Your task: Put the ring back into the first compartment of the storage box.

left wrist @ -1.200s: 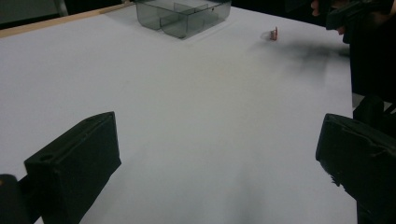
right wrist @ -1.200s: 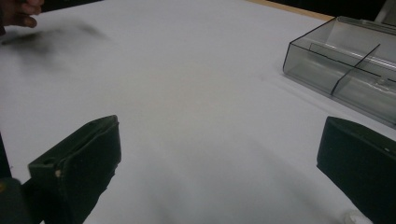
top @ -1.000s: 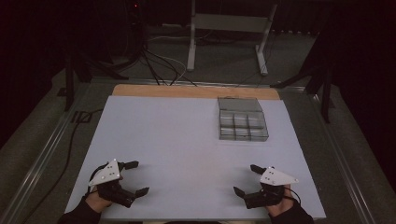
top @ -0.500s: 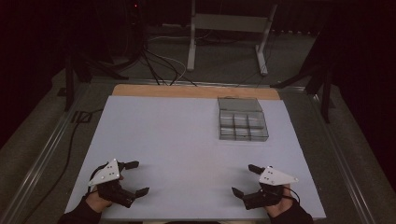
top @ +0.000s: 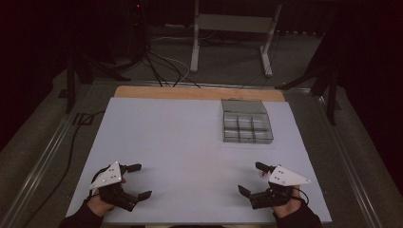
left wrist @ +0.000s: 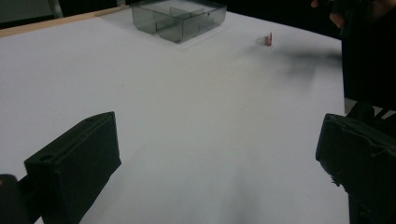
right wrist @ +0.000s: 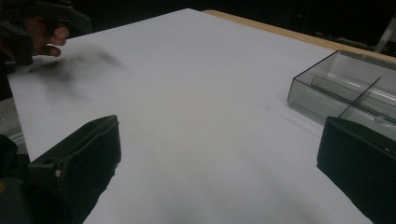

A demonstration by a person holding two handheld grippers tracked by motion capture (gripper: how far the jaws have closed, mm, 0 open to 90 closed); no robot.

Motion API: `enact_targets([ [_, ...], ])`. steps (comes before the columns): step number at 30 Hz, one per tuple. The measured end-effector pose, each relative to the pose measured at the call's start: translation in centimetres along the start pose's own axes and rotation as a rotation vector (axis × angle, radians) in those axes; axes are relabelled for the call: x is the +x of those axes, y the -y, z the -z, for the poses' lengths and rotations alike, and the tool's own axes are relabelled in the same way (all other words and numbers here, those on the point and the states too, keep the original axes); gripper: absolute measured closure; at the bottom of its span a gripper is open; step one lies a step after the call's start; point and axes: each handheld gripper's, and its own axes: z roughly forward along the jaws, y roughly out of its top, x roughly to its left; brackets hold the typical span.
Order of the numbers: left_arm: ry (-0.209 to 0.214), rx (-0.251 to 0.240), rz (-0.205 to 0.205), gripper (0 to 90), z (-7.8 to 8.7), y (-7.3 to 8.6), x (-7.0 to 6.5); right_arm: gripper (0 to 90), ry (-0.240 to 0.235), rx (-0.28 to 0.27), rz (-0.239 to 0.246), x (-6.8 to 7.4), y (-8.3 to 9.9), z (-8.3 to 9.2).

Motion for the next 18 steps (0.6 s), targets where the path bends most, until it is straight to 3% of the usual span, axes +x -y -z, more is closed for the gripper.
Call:
enact_targets([
  [6,0.002,0.005,0.0,0.5,-0.1,0.0,0.0,0.0,0.052,-0.034,-0.008,-0.3,-0.3,0.5],
  [18,0.004,0.009,0.001,0.5,-0.1,0.0,0.0,0.0,0.152,-0.012,-0.086,-1.9,0.0,0.8],
])
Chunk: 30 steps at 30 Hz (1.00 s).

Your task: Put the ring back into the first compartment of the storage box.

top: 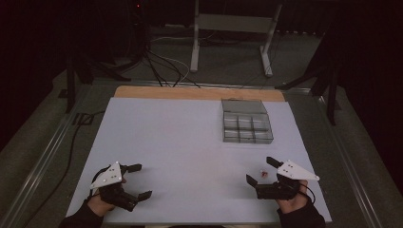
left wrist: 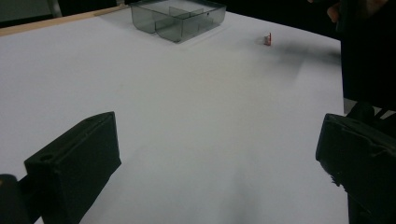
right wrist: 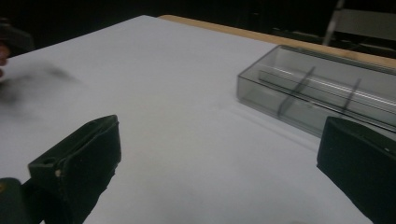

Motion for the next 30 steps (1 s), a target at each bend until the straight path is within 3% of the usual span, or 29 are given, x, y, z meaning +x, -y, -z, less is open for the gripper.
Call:
enact_targets([
  [11,0.002,-0.001,0.002,0.5,0.0,0.0,0.0,0.0,0.047,0.026,-0.051,-1.4,0.3,0.1],
  [21,0.005,-0.005,0.006,0.5,0.0,0.0,0.0,0.0,0.09,0.073,-0.053,-2.0,0.8,-0.3],
  [30,0.004,0.002,0.004,0.5,-0.1,0.0,0.0,0.0,0.149,0.123,-0.114,-2.5,1.3,-0.8],
])
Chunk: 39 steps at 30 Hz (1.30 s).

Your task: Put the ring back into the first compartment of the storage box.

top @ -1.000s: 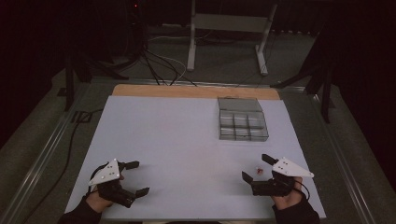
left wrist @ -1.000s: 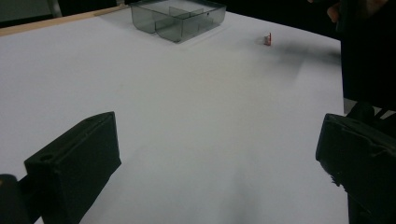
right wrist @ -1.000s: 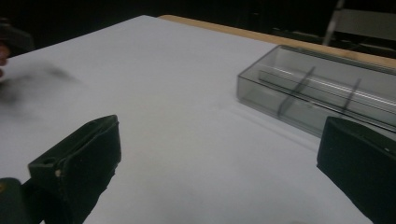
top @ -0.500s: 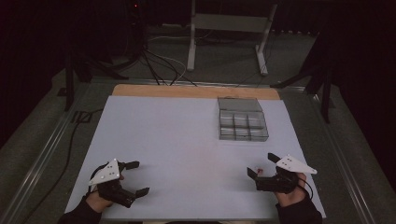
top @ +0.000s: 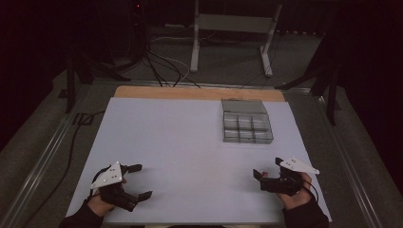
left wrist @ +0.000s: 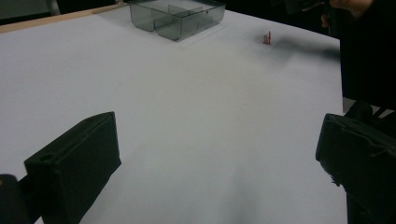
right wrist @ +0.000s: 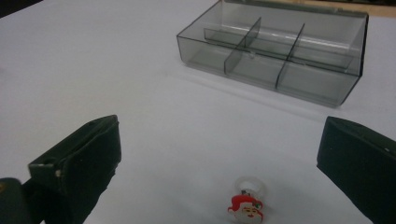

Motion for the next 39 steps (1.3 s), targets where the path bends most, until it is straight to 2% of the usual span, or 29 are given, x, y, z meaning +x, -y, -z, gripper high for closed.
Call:
enact_targets([
  [8,0.005,0.003,0.007,0.5,-0.2,0.0,0.0,0.0,0.029,0.043,-0.03,-0.3,0.3,-0.3],
  [19,0.009,-0.008,0.019,0.5,-0.1,0.0,0.1,0.0,0.063,0.109,-0.033,-0.4,0.8,-1.0],
  [21,0.01,-0.005,0.018,0.5,-0.1,0.0,0.1,4.1,0.076,0.124,-0.031,-0.3,0.8,-1.0],
  [30,0.011,-0.009,0.022,0.5,-0.1,0.0,0.1,7.9,0.083,0.169,-0.036,-0.5,1.2,-1.4],
  [32,0.01,-0.004,0.018,0.5,-0.1,0.0,0.0,14.3,0.098,0.187,-0.012,-0.4,1.2,-1.4],
  [33,0.011,-0.007,0.019,0.5,0.0,0.0,0.0,14.4,0.103,0.191,-0.007,-0.4,1.3,-1.4],
  [39,0.012,-0.009,0.018,0.5,0.0,0.0,0.0,21.8,0.107,0.225,-0.012,-0.6,1.5,-1.7],
])
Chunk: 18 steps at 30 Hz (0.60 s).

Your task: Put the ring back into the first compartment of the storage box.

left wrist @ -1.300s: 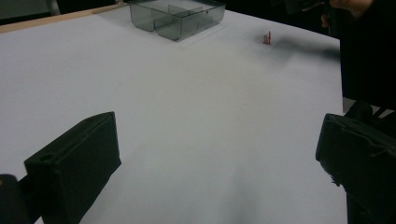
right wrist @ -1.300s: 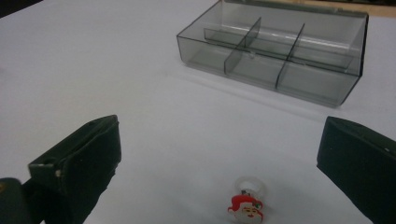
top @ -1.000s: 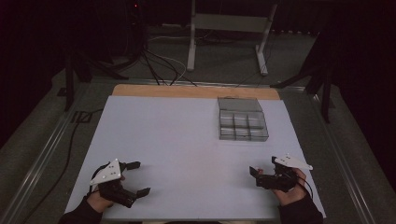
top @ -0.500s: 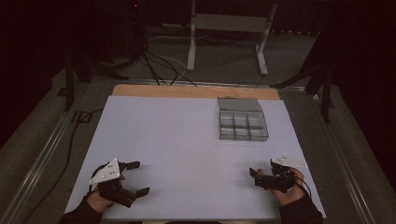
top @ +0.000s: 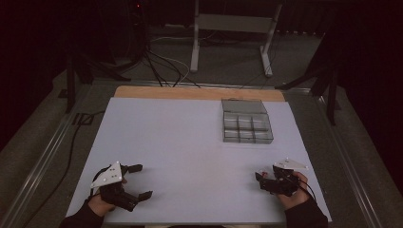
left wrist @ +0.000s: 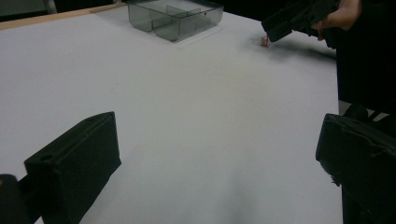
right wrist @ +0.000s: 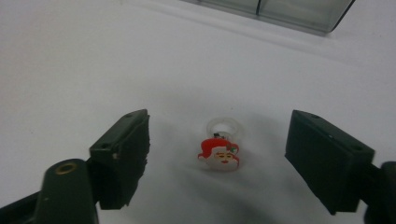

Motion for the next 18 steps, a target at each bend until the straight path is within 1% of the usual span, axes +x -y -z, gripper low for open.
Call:
enact_targets([
  [1,0.0,-0.001,0.001,0.5,0.0,-0.01,0.01,24.2,0.005,0.007,0.003,0.02,0.02,-0.06],
  [3,-0.001,0.003,-0.002,0.5,-0.02,0.01,-0.02,25.4,0.005,0.01,-0.003,0.07,0.05,-0.16],
  [5,-0.001,0.005,-0.008,0.5,-0.02,-0.03,-0.11,28.0,0.011,0.016,0.002,0.14,0.07,-0.24],
  [8,0.0,0.005,-0.007,0.5,-0.06,-0.04,-0.13,32.0,0.017,0.027,-0.009,0.1,0.1,-0.39],
  [10,-0.001,0.006,-0.008,0.5,-0.03,-0.03,-0.11,37.4,0.02,0.036,-0.017,0.07,0.12,-0.45],
  [13,0.0,0.0,-0.004,0.5,0.01,-0.04,-0.07,42.8,0.024,0.038,-0.025,0.04,0.07,-0.49],
  [18,0.002,0.004,-0.01,0.5,-0.05,-0.08,-0.15,47.4,0.023,0.051,-0.025,0.03,0.18,-0.82],
])
